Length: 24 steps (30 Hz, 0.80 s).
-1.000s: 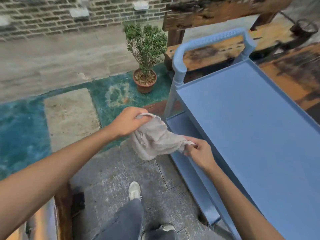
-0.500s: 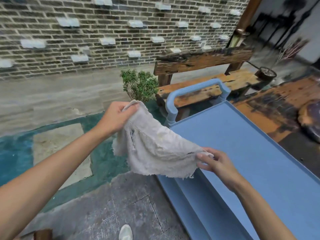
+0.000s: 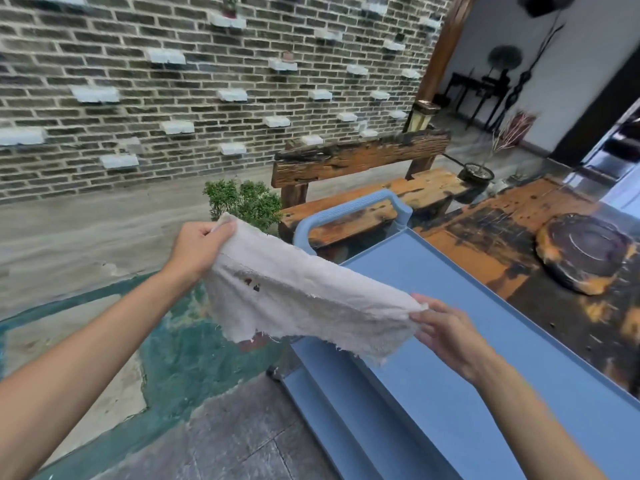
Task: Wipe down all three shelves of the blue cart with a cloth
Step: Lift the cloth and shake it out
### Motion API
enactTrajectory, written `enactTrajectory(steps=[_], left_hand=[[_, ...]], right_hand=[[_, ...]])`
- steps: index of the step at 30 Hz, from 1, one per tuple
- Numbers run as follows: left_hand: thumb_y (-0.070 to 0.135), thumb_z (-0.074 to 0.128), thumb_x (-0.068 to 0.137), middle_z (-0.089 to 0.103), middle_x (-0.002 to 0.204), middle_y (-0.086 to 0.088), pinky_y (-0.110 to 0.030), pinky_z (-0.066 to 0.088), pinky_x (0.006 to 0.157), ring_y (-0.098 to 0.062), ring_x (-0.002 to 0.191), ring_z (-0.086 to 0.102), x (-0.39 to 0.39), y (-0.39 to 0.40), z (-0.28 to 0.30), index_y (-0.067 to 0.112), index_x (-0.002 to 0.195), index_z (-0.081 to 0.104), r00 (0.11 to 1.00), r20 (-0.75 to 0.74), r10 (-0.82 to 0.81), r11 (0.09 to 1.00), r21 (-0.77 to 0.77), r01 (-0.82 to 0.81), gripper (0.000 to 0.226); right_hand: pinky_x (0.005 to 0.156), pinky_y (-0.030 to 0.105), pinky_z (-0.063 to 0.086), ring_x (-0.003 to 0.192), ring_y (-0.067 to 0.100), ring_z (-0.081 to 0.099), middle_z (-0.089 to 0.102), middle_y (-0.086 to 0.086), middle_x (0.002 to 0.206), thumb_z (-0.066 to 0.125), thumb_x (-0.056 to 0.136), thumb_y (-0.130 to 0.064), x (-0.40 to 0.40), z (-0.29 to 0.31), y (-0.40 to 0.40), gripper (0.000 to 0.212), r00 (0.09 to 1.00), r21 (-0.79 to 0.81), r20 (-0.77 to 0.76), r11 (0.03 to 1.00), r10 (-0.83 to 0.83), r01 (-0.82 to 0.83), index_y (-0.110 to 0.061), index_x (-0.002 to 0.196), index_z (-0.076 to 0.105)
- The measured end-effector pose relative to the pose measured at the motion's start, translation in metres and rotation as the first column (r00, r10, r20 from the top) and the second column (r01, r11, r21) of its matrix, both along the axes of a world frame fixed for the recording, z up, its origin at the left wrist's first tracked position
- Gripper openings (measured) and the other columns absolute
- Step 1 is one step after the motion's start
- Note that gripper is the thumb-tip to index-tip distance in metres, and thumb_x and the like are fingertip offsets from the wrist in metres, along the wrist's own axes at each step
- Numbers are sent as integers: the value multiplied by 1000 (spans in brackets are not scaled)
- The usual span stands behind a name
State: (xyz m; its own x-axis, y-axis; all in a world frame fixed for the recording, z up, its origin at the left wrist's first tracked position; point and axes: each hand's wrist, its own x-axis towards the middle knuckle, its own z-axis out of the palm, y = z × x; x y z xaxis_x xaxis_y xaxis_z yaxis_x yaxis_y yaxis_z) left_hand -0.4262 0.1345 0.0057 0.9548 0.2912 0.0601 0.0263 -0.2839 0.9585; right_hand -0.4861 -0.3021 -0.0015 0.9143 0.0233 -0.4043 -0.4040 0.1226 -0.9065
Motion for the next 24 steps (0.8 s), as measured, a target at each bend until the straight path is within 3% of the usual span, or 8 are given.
enactTrajectory(steps=[4,7,9,13,15,17,19,24], left_hand=[[37,72,81,72,78,-17,-31,42,61,-22,62,57,20,-10,6,-5,89,74,972,-190,137,990,-5,-141,43],[36,71,83,67,69,-13,-27,39,54,-20,55,54,17,-30,15,2,81,74,968,-245,56,997,-38,-67,34],[39,67,86,55,61,-9,-25,33,49,-17,50,45,7,-53,22,11,74,67,969,-236,-68,996,-65,54,30],[44,60,90,30,58,-5,-31,21,55,-18,55,28,-23,-101,41,16,60,45,941,-161,-297,954,0,301,43],[51,57,89,29,58,-5,-32,20,55,-18,55,26,-37,-120,52,6,58,41,906,-106,-409,911,11,412,57],[63,54,87,50,62,-7,-31,34,57,-18,56,42,-49,-132,65,-3,69,64,842,-65,-536,844,-51,533,70],[60,55,92,72,71,5,-15,47,63,-4,62,61,-57,-134,76,11,80,79,770,-3,-638,764,-124,633,56],[49,51,100,57,48,21,-4,36,50,9,47,50,-52,-126,85,28,66,75,700,32,-713,698,-61,714,46]], right_hand=[[98,27,54,103,19,67,72,11,123,74,84,-10,4,15,-2,52,978,195,-158,966,-137,167,5,133,61],[113,34,46,108,21,67,72,12,121,68,93,-6,2,27,14,41,966,202,-182,955,-183,219,6,131,62],[107,31,50,114,22,69,74,13,121,71,92,-9,0,39,36,34,971,140,-127,966,-201,218,1,124,68],[63,15,58,72,4,74,79,-2,86,81,85,-14,-13,67,97,21,984,-21,94,988,-149,152,-10,105,77],[62,18,59,67,7,72,75,1,82,79,87,-12,-18,77,125,17,966,-108,236,985,-103,131,-11,104,77],[70,30,64,70,14,71,73,1,80,76,89,-15,-23,87,146,14,926,-229,374,962,-54,148,-15,103,77],[78,42,64,76,18,74,75,0,82,74,90,-21,-26,92,156,14,895,-333,445,928,0,166,-20,104,77],[84,48,62,84,19,76,77,2,87,75,87,-20,-26,96,160,22,879,-369,476,900,-31,232,-22,109,76]])
